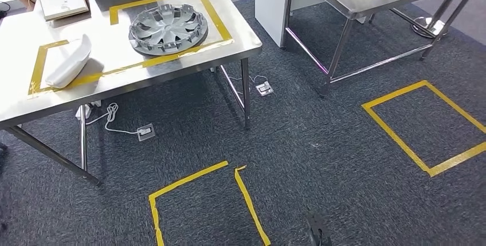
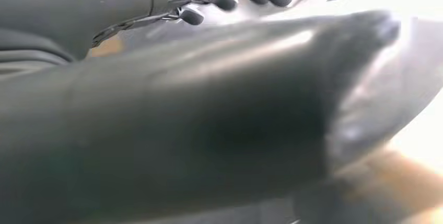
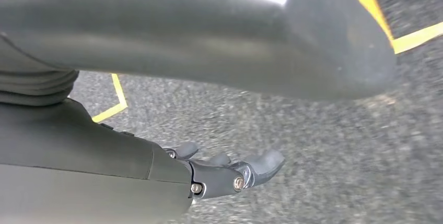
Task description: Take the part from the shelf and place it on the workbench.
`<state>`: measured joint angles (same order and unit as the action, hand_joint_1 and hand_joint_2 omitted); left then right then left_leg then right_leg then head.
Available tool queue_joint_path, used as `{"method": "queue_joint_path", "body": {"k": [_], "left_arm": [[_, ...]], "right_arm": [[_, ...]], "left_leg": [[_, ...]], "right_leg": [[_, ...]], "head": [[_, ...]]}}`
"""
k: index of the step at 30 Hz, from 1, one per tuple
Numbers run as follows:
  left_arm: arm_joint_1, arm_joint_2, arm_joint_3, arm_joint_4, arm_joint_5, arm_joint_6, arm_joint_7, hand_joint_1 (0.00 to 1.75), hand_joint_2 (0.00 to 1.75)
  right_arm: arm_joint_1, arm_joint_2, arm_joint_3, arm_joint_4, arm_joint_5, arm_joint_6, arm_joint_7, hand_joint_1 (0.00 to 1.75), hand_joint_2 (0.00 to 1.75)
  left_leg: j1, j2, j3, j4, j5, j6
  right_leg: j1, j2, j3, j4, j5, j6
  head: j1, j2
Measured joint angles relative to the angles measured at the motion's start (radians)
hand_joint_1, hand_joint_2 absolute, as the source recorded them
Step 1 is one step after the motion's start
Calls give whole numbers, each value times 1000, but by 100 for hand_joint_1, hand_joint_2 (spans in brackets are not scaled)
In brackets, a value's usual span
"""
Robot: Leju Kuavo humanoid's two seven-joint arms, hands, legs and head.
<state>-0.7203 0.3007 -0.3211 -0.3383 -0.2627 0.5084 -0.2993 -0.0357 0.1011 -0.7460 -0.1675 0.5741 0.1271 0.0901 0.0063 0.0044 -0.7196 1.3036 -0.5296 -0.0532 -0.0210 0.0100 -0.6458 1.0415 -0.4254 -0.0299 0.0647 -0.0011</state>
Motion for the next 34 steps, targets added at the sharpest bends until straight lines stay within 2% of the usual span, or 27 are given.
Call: {"method": "queue_joint_path", "body": {"k": [1,2,4,5,6,8,9,10,12,13,14,15,16,17,19,20,21,23,24,25,27,28,29,30,31,33,34], "left_arm": [[51,-1,13,16,14,-14,37,0,0],[98,-2,27,30,27,-29,81,0,0],[187,-7,54,51,47,-52,166,0,0],[230,-12,66,61,52,-63,213,0,0],[275,-18,76,72,55,-72,259,0,0],[361,-36,92,96,62,-98,342,0,0],[401,-47,98,105,71,-114,372,0,0],[437,-58,105,113,82,-131,392,0,0],[503,-80,122,126,110,-157,416,0,0],[535,-92,133,132,124,-164,419,0,0],[563,-104,143,137,136,-169,419,0,0],[589,-118,153,142,146,-174,419,0,0],[610,-131,162,146,154,-179,419,0,0],[626,-144,170,149,161,-185,421,0,0],[647,-167,184,152,171,-193,430,0,0],[653,-177,191,154,176,-199,434,0,0],[656,-185,198,154,181,-209,439,0,0],[661,-197,210,157,189,-247,443,0,87],[664,-202,214,157,190,-270,442,0,131],[668,-206,217,158,188,-290,439,0,175],[672,-212,219,160,184,-315,436,0,175],[672,-215,219,161,184,-322,438,0,175],[672,-217,219,161,185,-327,442,0,175],[673,-219,220,162,186,-330,446,0,175],[673,-221,220,162,187,-331,449,0,175],[673,-224,220,162,187,-333,451,0,175],[672,-224,220,162,187,-333,451,0,175]], "right_arm": [[2,-3,-2,0,0,3,0,0,0],[2,-6,-4,0,1,5,1,0,0],[2,-12,-5,0,5,11,2,0,0],[2,-14,-6,-1,8,12,4,0,0],[2,-17,-6,-1,10,13,7,0,0],[5,-22,-8,-1,13,14,16,0,0],[8,-23,-9,0,14,14,19,0,0],[10,-25,-10,0,14,14,22,0,0],[10,-27,-12,-1,14,13,23,0,0],[10,-29,-13,-1,14,13,25,0,0],[10,-31,-13,-1,14,12,27,0,0],[10,-33,-14,-1,14,11,31,0,0],[10,-34,-14,-1,14,10,35,0,0],[9,-35,-15,-1,14,8,38,0,0],[5,-36,-15,-1,15,4,43,0,0],[3,-36,-15,-1,17,0,46,0,0],[1,-36,-16,-1,18,-3,49,0,44],[1,-36,-16,-1,23,-7,54,0,131],[0,-36,-17,-1,25,-8,56,0,175],[0,-36,-17,-1,28,-10,57,0,175],[1,-36,-17,-1,35,-16,59,0,175],[1,-36,-17,-1,39,-19,60,0,175],[2,-36,-17,-1,42,-22,61,0,175],[2,-37,-17,-1,45,-23,62,0,175],[2,-37,-17,-1,46,-24,64,0,175],[1,-38,-17,-1,48,-25,68,0,175],[1,-39,-17,-1,48,-25,69,0,175]], "left_leg": [[1,0,35,-24,25,2],[1,0,87,-79,33,7],[-4,1,194,-219,5,20],[-8,1,226,-267,-14,27],[-13,1,236,-289,-20,34],[-13,4,224,-295,-4,51],[-11,6,214,-297,9,61],[-9,7,201,-299,22,69],[-10,8,174,-297,46,78],[-12,9,159,-295,56,79],[-13,11,143,-292,66,80],[-14,11,126,-287,76,80],[-15,11,110,-282,85,80],[-15,10,95,-277,93,78],[-17,7,76,-270,110,72],[-17,5,73,-269,118,67],[-16,3,72,-272,125,61],[-15,0,71,-278,137,49],[-14,-2,65,-271,124,43],[-13,-3,56,-247,95,37],[-6,-4,24,-141,4,24],[-2,-4,9,-77,-30,18],[2,-4,3,-29,-44,13],[5,-4,13,-14,-39,9],[8,-4,44,-39,-20,6],[13,-4,148,-178,12,3],[15,-4,179,-223,18,2]], "right_leg": [[0,1,-15,0,11,2],[1,1,-27,1,22,6],[3,0,-40,1,40,17],[3,-1,-41,-2,49,24],[3,-1,-39,-6,57,32],[1,0,-41,-9,59,47],[1,-1,-48,4,35,53],[0,-1,-59,35,-11,57],[2,-3,-80,147,-128,64],[3,-4,-84,208,-162,65],[4,-4,-79,251,-169,66],[6,-4,-59,265,-154,65],[8,-4,-24,244,-128,62],[11,-3,28,190,-108,57],[18,-3,132,49,-118,43],[21,-3,162,0,-131,35],[24,-4,172,-26,-140,29],[21,-7,164,-38,-125,15],[18,-9,159,-42,-114,8],[15,-10,152,-46,-102,3],[11,-12,134,-48,-84,-2],[11,-14,124,-47,-76,-1],[10,-16,113,-45,-68,2],[8,-17,103,-43,-62,5],[6,-18,94,-40,-56,9],[3,-19,82,-33,-48,20],[2,-20,80,-31,-46,23]], "head": [[0,0],[0,0],[1,0],[2,0],[3,0],[-1,0],[-2,0],[-2,0],[3,0],[4,0],[4,0],[4,0],[5,0],[6,0],[9,0],[12,0],[14,0],[16,0],[15,0],[13,0],[10,0],[9,0],[10,0],[10,0],[10,0],[10,0],[10,0]]}}
